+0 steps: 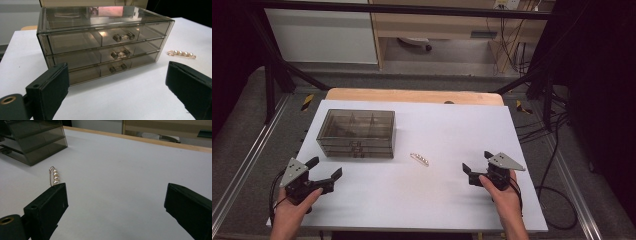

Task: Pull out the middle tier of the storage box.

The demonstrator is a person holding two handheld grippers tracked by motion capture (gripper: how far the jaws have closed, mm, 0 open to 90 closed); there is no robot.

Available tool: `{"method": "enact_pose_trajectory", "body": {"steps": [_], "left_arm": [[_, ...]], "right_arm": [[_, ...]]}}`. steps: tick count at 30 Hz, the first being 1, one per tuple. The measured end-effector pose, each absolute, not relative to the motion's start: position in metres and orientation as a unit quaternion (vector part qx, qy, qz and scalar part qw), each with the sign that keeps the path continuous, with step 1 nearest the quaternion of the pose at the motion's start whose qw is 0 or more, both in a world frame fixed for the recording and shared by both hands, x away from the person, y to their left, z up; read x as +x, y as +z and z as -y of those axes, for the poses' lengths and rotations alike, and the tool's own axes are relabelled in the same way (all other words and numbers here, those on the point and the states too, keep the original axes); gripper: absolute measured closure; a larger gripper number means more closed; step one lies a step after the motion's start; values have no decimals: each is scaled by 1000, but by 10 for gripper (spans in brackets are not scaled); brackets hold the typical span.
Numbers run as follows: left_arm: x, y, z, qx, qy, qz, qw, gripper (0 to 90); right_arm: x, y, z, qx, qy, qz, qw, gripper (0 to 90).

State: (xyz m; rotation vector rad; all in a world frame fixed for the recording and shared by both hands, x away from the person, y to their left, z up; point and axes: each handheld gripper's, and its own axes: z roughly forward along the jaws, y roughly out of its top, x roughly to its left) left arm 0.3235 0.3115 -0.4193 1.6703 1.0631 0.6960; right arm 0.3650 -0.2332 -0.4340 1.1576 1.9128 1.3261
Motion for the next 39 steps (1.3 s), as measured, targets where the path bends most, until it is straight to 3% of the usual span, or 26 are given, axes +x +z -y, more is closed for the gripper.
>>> {"method": "enact_pose_trajectory", "body": {"steps": [14,20,28,39], "left_arm": [[316,-417,-305,721,322,-391,473,45],[321,-399,-294,733,329,-377,461,51],[341,-378,-277,797,364,-307,372,53],[359,-388,-262,829,393,-264,297,72]], "right_arm": [[365,-432,231,444,476,-711,266,58],[364,-429,232,448,474,-709,268,58],[360,-427,233,449,469,-712,268,57],[361,-428,233,456,463,-714,262,56]]}}
